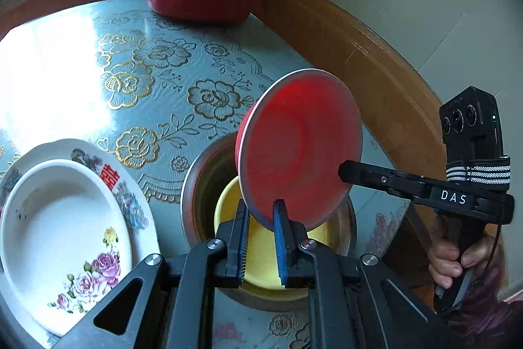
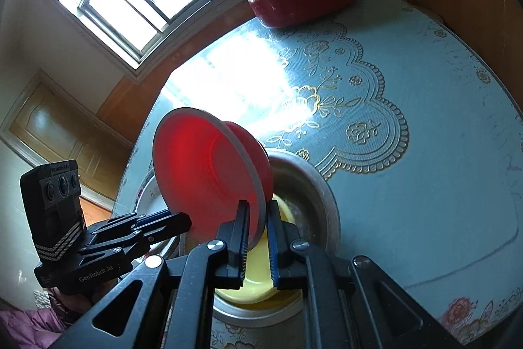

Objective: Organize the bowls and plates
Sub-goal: 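Lift the red bowl and lower it into the yellow bowl with the left gripper, then grasp the rim of the steel bowl holding the nested bowls with the left gripper, then lift the steel bowl and carry it over the plate stack with the left gripper, then lower the steel bowl onto the rose plate with the left gripper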

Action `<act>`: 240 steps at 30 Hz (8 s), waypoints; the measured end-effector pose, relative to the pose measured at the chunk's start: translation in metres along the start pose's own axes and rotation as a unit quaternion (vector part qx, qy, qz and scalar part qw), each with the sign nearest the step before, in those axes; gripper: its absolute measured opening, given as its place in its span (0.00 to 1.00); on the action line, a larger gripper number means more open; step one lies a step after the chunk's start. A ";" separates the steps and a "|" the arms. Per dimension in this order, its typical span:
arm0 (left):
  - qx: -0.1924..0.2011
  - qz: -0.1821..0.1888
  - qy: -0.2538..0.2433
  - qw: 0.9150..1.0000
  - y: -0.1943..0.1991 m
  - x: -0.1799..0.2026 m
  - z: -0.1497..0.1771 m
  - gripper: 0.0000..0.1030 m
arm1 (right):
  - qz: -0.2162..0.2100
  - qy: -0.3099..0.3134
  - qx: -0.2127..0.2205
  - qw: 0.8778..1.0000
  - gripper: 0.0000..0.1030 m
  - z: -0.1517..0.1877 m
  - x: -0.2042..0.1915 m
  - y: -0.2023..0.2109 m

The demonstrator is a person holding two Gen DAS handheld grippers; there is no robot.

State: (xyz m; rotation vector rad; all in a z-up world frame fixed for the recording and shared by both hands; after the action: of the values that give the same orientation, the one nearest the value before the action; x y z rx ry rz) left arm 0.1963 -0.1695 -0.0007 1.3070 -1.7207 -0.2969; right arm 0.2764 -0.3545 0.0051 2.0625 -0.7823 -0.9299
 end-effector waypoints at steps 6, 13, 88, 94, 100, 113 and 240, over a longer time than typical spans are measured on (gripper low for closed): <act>-0.025 0.001 0.011 1.000 -0.003 -0.007 0.020 0.14 | 0.008 0.008 -0.029 1.000 0.11 0.016 0.000 -0.004; -0.028 -0.006 0.017 0.999 -0.002 -0.014 0.029 0.15 | 0.034 -0.005 -0.038 0.999 0.14 0.026 0.013 -0.007; 0.018 -0.100 -0.004 0.995 -0.062 -0.003 0.011 0.26 | 0.132 -0.019 0.012 0.991 0.17 0.003 0.080 -0.024; 0.023 -0.093 -0.003 0.995 -0.061 -0.004 0.013 0.26 | 0.138 -0.019 0.007 0.990 0.17 0.005 0.079 -0.028; 0.031 -0.088 0.007 0.996 -0.058 -0.010 0.015 0.31 | 0.135 -0.026 0.006 0.990 0.17 0.008 0.080 -0.032; 0.041 -0.053 0.012 0.998 -0.052 -0.005 0.021 0.23 | 0.136 -0.032 -0.008 0.990 0.19 0.014 0.081 -0.035; 0.044 0.017 -0.023 0.999 0.160 -0.162 0.051 0.23 | 0.175 -0.039 0.057 0.982 0.10 0.058 -0.207 -0.084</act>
State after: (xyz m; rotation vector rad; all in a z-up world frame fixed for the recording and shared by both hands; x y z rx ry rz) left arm 0.0573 0.0177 -0.0072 1.3419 -1.8102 -0.2367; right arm 0.1338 -0.1735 -0.0161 1.9063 -1.2206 -0.7849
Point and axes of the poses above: each gripper's, at about its wrist camera, not at the fingertips, and y roughly against the way its jaws point, x to its right, z to its underside, the point moved 3 cm from there along -y, roughly the way its jaws point, and after that the axes turned 11 degrees about z, right-handed, at the moved point
